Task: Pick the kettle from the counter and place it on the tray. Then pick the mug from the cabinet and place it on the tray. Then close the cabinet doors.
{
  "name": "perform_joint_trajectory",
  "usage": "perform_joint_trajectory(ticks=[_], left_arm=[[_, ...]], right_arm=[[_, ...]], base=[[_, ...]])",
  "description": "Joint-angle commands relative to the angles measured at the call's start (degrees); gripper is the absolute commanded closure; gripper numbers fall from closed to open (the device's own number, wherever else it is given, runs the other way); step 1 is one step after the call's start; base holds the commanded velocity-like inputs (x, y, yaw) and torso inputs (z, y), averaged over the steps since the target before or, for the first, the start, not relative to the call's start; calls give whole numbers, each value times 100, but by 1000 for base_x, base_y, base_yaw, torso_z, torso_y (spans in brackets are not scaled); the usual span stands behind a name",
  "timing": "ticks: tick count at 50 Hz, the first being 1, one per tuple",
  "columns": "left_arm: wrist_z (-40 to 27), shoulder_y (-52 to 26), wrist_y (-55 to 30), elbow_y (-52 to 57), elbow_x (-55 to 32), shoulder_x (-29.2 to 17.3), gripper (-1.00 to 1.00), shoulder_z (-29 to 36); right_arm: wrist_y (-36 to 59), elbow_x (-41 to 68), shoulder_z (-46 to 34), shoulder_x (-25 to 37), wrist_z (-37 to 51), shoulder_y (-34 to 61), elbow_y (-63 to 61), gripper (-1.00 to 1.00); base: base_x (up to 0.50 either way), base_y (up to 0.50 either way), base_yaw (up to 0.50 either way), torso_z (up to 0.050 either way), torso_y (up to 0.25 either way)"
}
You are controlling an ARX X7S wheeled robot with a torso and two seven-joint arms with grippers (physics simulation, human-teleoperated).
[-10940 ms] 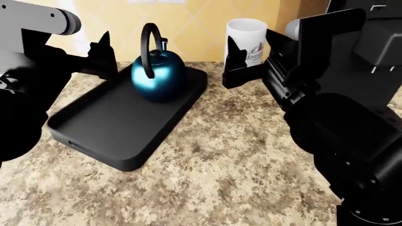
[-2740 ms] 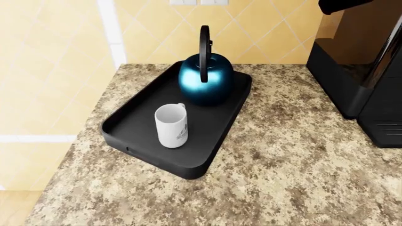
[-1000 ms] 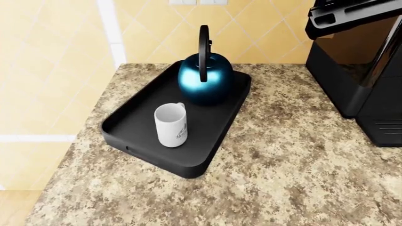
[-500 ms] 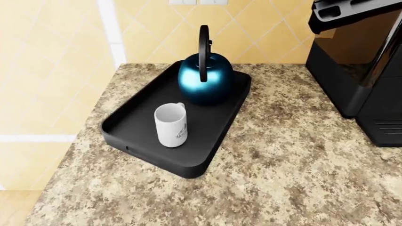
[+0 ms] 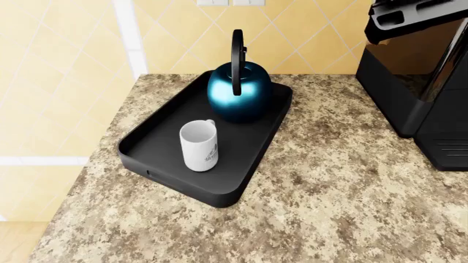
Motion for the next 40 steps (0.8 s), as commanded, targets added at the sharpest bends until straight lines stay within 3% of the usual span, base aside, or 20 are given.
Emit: perform_joint_trajectory(ticks=[1,16,40], left_arm=[[422,-836,378,-1088,802,652,-100,724],[1061,-1086,1578,-3167,1931,1628,-100,1511],[1354,-796,2251,-4010,2470,2282,-100,2129]], right_arm=[[-51,92,54,101,49,-69,-46,-100],[-121,-118,17,125,-78,-236,-48,-100],[-326,-212,202,361,-144,-619,-171,-100]], base=[[0,0,0,0,0],[0,0,0,0,0],[0,0,0,2,-3]])
